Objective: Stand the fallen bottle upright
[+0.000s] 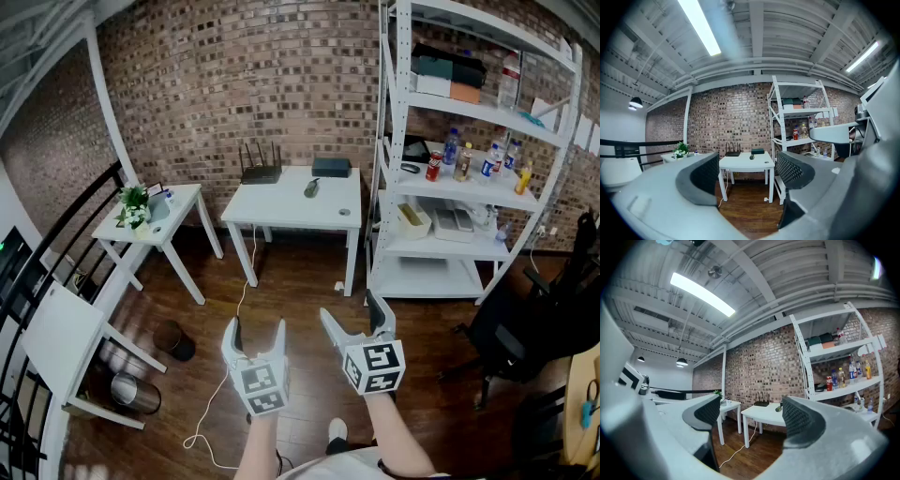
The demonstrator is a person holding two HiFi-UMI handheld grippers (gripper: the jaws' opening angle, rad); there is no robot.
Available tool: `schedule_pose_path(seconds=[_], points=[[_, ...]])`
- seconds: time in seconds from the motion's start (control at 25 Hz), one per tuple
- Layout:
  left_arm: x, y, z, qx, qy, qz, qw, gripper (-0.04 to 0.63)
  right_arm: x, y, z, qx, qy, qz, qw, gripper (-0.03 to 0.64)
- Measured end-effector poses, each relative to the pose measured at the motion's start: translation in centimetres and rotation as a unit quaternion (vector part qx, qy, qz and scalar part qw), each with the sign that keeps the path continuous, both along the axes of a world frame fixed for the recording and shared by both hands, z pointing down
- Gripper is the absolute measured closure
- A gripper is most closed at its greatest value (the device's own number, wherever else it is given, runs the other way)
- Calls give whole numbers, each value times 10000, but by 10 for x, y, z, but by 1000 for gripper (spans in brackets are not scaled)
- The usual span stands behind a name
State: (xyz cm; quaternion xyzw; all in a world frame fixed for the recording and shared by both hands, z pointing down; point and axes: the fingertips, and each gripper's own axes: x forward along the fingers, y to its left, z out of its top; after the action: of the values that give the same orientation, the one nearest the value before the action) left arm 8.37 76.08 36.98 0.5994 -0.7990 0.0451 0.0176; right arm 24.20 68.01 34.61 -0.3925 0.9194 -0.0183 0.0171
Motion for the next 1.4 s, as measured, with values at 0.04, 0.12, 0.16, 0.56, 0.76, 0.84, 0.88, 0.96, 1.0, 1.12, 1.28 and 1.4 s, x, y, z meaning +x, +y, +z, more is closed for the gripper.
schedule_pose_path(seconds=[0.04,0.12,0.16,0.56,0.76,0.84,0.88,0.96,1.0,1.12,1.28,1.4], points=[[-2,-20,-3,30,-35,24,10000,195,0,-19,-4,41,-33,3,10000,215],[-4,-57,-7,67,-65,56,9999,195,0,-56,-7,73,-78,-2,9999,215],[-5,-74,-8,67,-50,55,9999,195,0,-72,-6,51,-82,-19,10000,215],[-15,-206,26,-229,175,280,9992,206,-31,-183,47,-514,118,-327,9981,215],[-39,-297,39,-184,324,486,9981,210,-53,-272,67,-568,123,-55,9983,215],[-53,-334,34,-182,336,604,9974,210,-65,-311,70,-690,167,46,9975,215],[-62,-351,30,-170,315,643,9973,210,-73,-330,70,-730,164,75,9972,215],[-84,-387,25,-155,311,661,9972,210,-94,-366,64,-725,110,102,9973,215],[-97,-405,25,-158,344,658,9971,210,-106,-384,60,-691,96,93,9975,215],[-130,-457,25,-156,394,685,9968,210,-144,-431,50,-567,183,46,9982,215],[-164,-509,28,-200,473,785,9956,216,-169,-479,45,-472,150,417,9979,215],[-182,-545,32,-243,607,804,9946,216,-183,-512,55,-642,266,383,9968,215]])
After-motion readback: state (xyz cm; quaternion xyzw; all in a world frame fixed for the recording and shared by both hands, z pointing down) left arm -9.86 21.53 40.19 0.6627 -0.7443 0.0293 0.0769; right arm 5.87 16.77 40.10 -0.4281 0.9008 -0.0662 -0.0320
